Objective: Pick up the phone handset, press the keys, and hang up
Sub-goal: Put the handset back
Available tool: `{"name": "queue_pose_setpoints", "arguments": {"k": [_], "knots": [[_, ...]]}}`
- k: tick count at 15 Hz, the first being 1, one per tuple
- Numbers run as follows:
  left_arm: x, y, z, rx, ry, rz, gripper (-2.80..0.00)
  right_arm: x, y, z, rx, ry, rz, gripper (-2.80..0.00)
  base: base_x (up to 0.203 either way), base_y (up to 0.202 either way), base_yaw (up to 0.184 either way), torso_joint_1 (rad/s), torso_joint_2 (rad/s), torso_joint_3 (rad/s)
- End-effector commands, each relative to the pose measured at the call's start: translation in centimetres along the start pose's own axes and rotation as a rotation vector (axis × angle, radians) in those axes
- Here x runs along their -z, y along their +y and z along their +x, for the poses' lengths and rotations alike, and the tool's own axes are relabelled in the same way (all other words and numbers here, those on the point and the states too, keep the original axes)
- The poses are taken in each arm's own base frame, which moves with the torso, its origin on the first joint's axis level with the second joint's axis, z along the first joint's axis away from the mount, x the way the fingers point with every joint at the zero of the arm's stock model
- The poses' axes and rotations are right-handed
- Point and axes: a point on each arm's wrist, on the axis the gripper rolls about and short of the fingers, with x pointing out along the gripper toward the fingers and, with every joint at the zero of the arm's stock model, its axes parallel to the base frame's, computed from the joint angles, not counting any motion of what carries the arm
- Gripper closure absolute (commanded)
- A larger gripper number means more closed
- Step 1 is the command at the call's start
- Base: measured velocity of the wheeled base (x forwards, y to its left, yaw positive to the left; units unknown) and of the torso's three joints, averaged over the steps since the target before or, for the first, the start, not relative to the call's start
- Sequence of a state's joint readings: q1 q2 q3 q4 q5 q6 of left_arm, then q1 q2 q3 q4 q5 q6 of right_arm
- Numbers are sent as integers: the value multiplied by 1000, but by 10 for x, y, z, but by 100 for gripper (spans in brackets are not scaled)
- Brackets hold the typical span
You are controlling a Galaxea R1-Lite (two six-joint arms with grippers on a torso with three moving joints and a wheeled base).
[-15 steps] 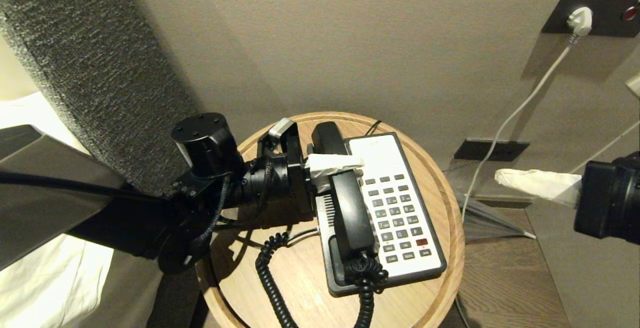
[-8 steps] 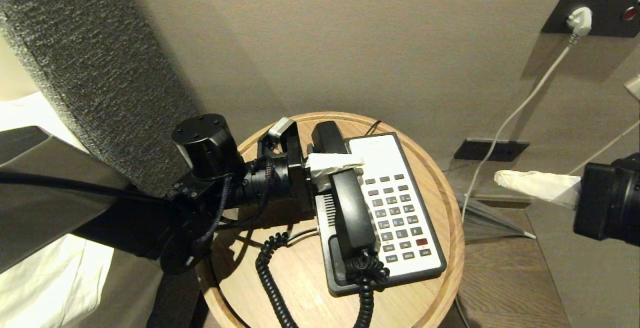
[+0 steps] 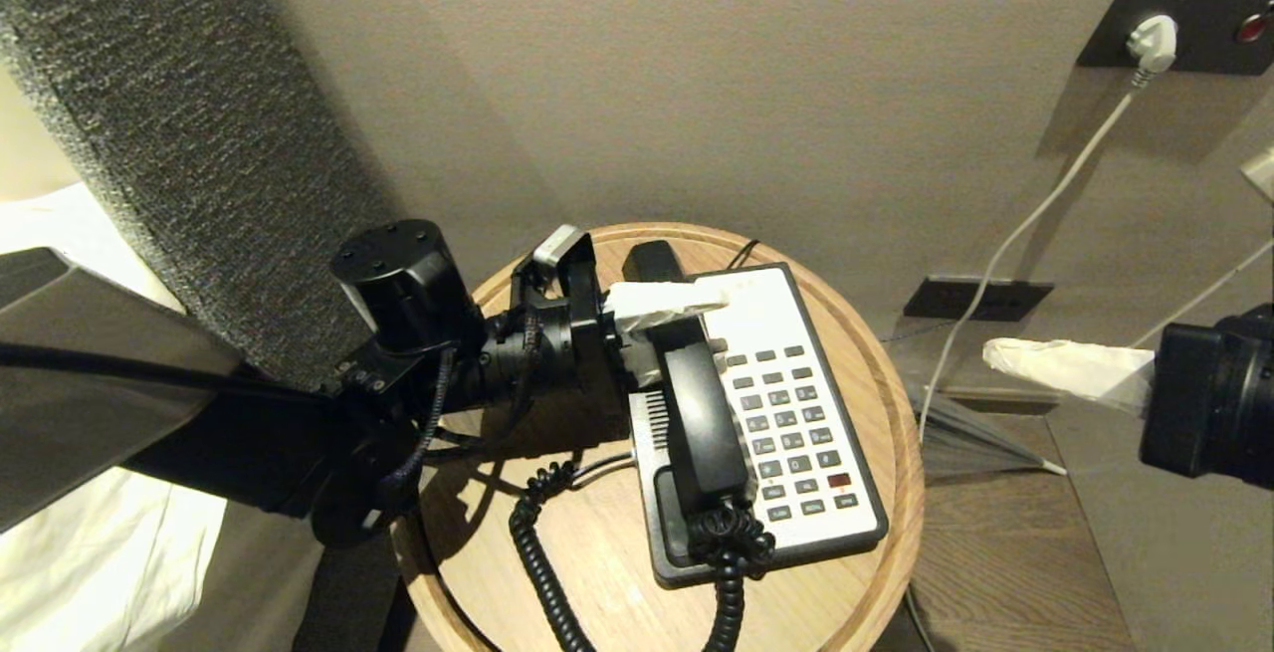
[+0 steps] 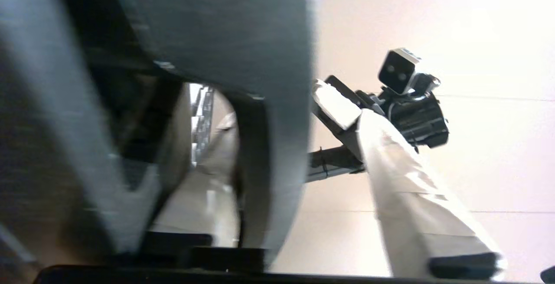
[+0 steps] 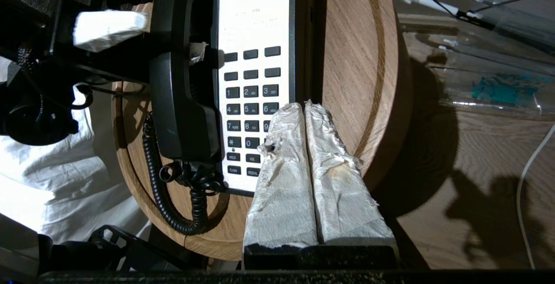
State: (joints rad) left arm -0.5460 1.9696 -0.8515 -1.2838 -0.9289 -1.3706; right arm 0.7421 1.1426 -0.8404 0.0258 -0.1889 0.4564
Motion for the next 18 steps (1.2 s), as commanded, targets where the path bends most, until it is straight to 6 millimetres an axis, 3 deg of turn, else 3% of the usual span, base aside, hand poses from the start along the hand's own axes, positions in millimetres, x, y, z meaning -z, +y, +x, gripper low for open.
{"name": "queue_pose_setpoints", "arguments": {"k": [1,13,18], "knots": [[0,0,0,3,6,-7,-280,0,0,0,-2,1,2,0,0,0,0,0,0,0],[8,-18,-9,9,10,-9,-280,1,0,1,0,7,0,0,0,0,0,0,0,0],[5,-15,-6,0,16,-22,-280,1,1,1,-4,7,0,0,0,0,0,0,0,0]]}}
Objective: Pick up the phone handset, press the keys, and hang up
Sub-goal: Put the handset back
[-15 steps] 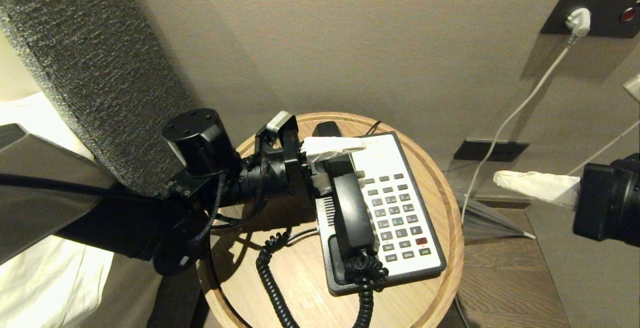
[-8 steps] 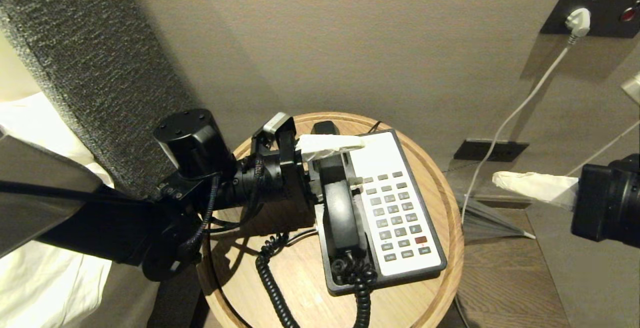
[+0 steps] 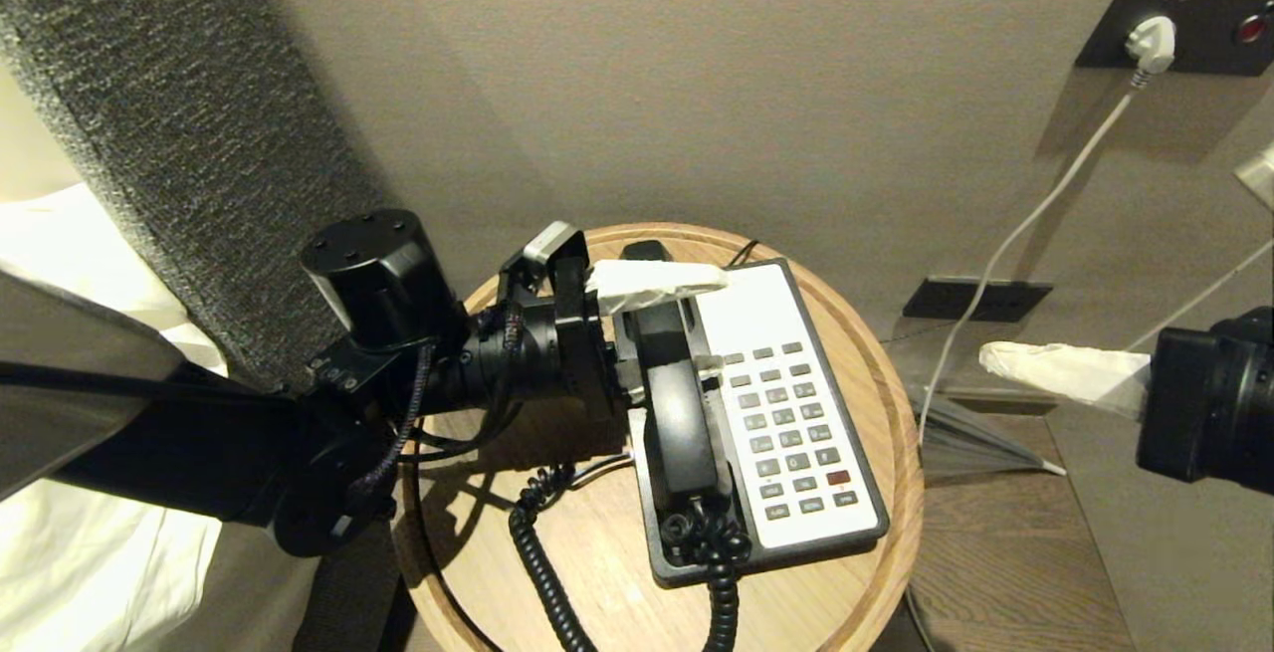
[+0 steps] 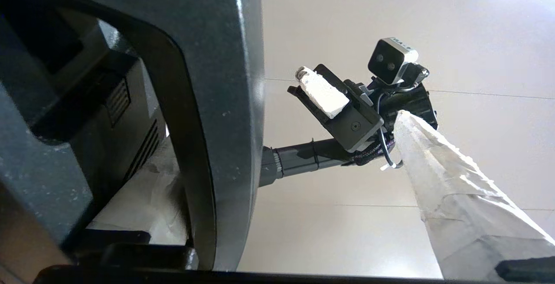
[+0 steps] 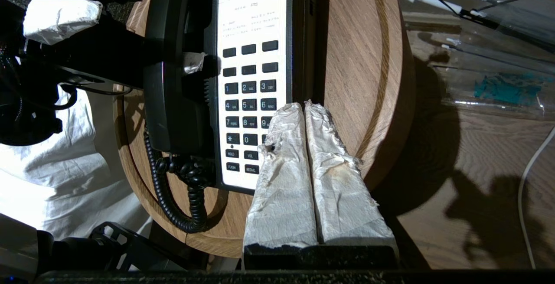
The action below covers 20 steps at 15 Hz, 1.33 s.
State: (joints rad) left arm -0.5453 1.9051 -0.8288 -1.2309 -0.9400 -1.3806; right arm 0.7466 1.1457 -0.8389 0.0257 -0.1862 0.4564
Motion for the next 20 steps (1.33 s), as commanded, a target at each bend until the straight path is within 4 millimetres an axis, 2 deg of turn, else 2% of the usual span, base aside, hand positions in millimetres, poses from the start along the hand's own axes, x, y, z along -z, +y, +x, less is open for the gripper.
{"name": "queue_pose_setpoints", "arguments": {"k": [1,14,20], "knots": [[0,-2,0,3,4,-4,-280,0,0,0,1,1,2,0,0,0,0,0,0,0],[12,-20,4,-13,22,-40,-280,1,0,0,-8,6,2,0,0,0,0,0,0,0],[15,-28,-1,-32,6,-51,-280,0,0,-1,-10,2,2,0,0,0,0,0,0,0]]}}
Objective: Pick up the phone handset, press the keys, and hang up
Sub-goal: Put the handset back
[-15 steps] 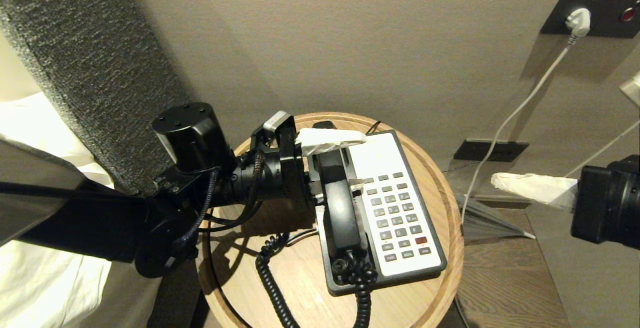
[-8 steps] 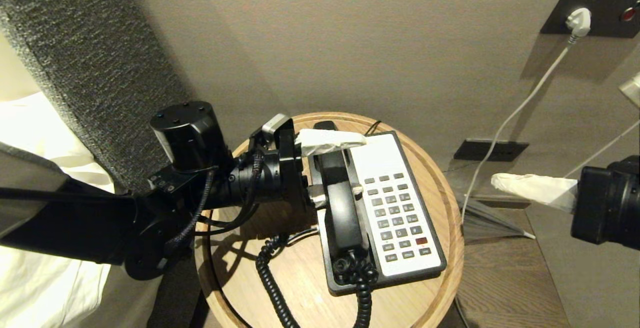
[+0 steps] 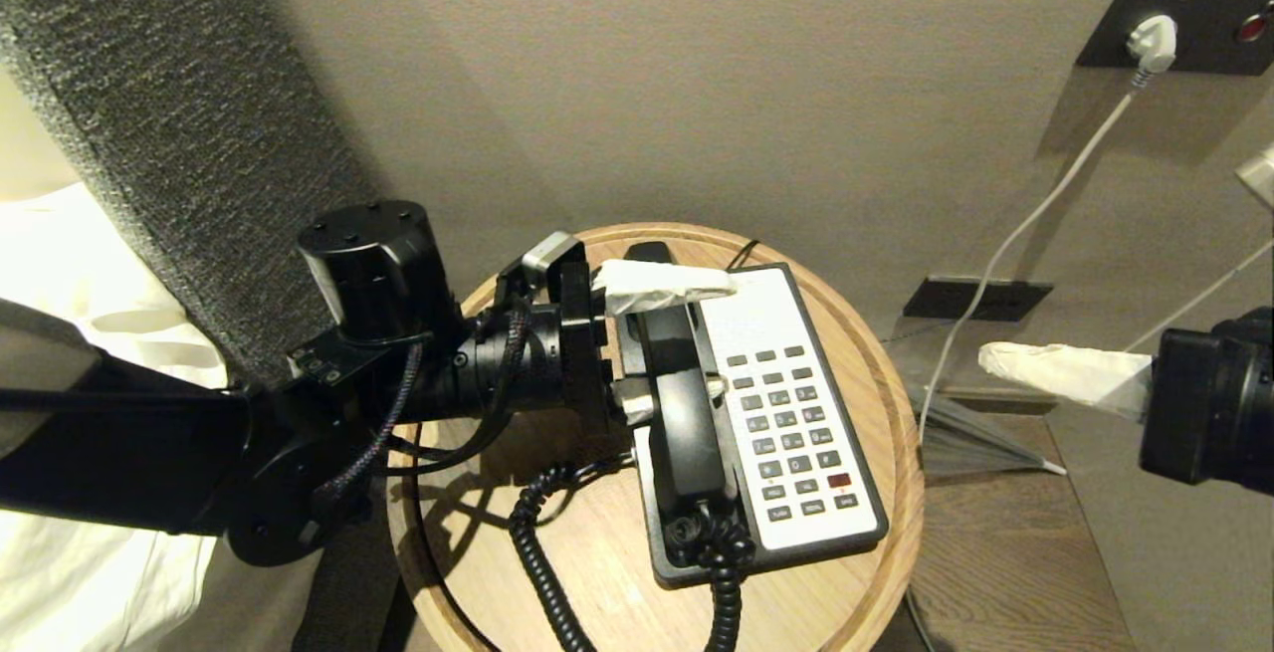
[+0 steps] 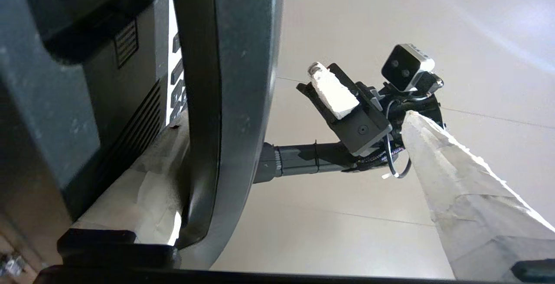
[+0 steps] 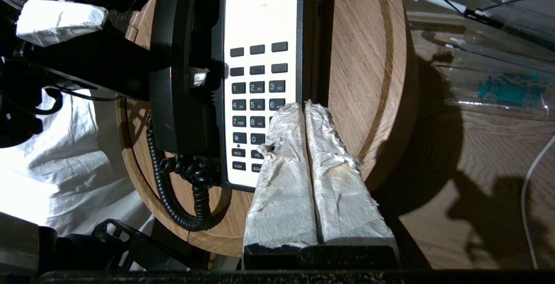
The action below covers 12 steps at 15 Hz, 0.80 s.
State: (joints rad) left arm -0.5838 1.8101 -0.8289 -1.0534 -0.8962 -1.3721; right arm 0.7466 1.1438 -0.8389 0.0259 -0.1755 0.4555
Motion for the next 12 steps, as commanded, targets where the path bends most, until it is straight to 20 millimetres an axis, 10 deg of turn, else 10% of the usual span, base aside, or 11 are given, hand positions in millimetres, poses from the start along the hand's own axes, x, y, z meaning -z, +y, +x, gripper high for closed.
{"name": "queue_pose_setpoints", "arguments": {"k": [1,12], "knots": [[3,-8,-3,11,4,4,-280,0,0,0,1,0,3,0,0,0,0,0,0,0],[10,-8,-12,-39,-20,21,-280,0,0,-2,-1,-6,1,0,0,0,0,0,0,0]]}}
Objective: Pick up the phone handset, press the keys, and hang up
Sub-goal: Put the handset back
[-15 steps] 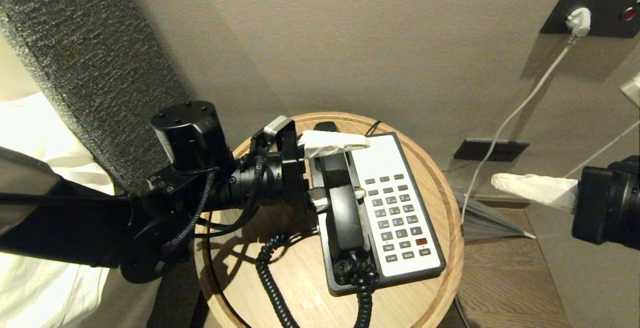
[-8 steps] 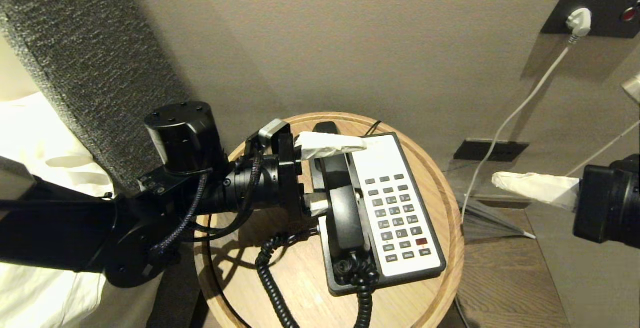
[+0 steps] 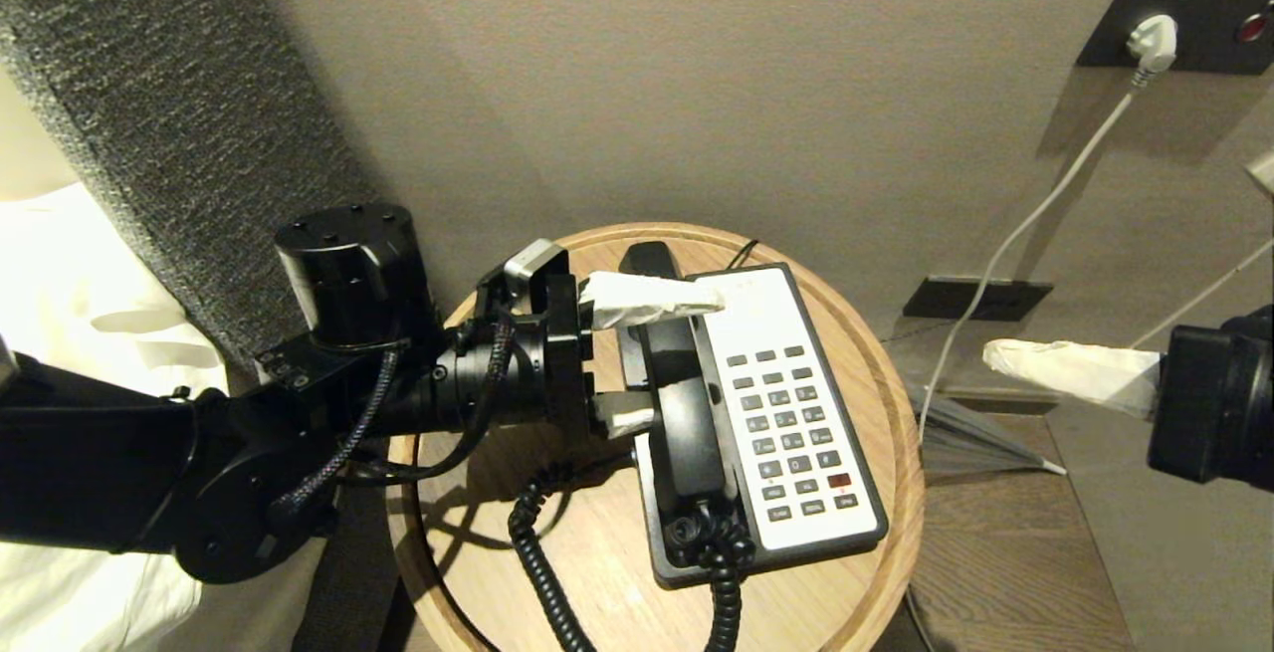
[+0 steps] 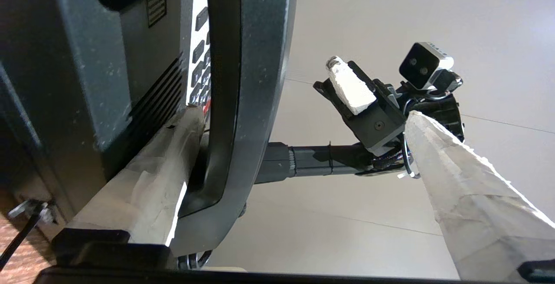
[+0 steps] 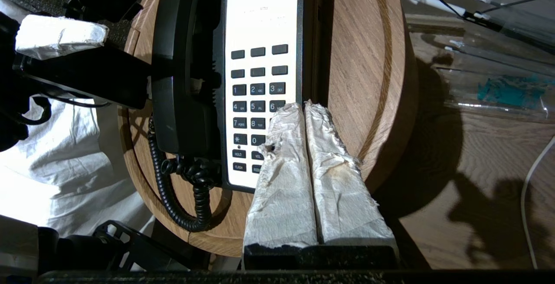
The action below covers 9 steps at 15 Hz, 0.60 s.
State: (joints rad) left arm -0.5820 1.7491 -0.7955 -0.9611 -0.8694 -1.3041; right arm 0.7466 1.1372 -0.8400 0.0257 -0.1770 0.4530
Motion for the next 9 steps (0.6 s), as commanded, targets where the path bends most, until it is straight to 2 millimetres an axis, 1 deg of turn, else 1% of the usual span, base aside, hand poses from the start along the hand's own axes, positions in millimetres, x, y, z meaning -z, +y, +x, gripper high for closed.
{"name": "queue_pose_setpoints", "arguments": {"k": [1,5,9], "knots": [[-1,-2,-4,3,-10,7,-280,1,0,0,2,3,2,0,0,0,0,0,0,0],[-6,1,-18,-24,-63,16,-280,2,0,2,3,9,-1,0,0,0,0,0,0,0],[-7,-4,-27,-38,-137,26,-280,3,-1,4,7,17,-2,0,0,0,0,0,0,0]]}}
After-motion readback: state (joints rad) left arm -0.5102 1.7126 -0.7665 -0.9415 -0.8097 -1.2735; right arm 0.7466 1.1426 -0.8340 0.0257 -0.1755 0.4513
